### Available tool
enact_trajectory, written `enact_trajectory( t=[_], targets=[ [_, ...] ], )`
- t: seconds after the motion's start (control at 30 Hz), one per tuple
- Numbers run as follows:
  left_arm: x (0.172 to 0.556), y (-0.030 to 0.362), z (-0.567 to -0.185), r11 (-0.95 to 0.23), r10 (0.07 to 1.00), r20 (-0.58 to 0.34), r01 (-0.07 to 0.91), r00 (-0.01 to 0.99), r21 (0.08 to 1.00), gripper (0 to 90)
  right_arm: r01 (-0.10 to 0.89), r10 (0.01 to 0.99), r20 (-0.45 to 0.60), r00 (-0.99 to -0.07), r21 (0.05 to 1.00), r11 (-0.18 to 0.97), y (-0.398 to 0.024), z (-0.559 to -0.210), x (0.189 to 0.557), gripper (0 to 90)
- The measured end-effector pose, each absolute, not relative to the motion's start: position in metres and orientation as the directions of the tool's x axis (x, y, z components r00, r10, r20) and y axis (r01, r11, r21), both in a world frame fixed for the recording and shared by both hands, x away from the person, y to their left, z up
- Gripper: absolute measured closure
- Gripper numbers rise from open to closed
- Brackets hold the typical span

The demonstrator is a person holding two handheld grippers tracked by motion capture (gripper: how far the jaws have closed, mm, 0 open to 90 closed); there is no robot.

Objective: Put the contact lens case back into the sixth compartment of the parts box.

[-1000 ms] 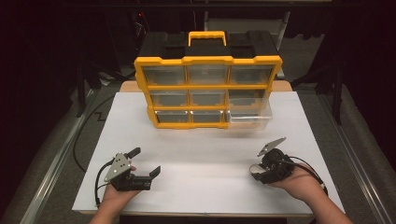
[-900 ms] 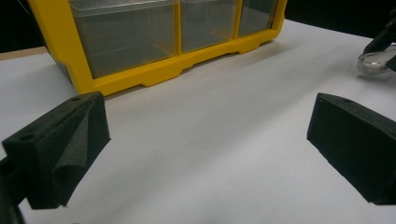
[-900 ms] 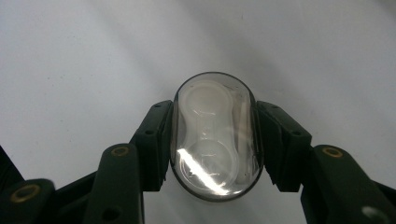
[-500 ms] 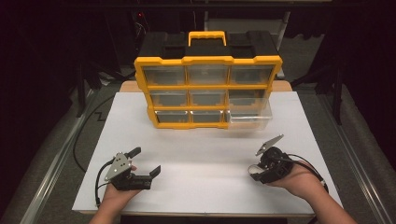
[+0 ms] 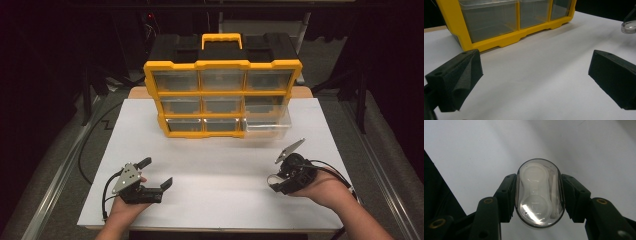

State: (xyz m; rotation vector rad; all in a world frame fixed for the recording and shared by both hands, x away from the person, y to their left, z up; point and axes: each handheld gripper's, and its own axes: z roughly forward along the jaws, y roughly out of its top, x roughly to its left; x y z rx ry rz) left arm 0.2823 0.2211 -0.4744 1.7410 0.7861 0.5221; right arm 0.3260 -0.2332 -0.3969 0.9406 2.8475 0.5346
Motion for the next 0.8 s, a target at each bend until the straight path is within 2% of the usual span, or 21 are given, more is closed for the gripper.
enact_trajectory(
  t=[0.8],
  targets=[
    [0.282, 0.22, -0.475, -0.183, 0.728, -0.036, 0.244, 0.684, 0.952, 0.4, 0.551, 0.573, 0.029, -0.819, 0.319, 0.771, -0.232, -0.37, 0.332, 49.8]
  ],
)
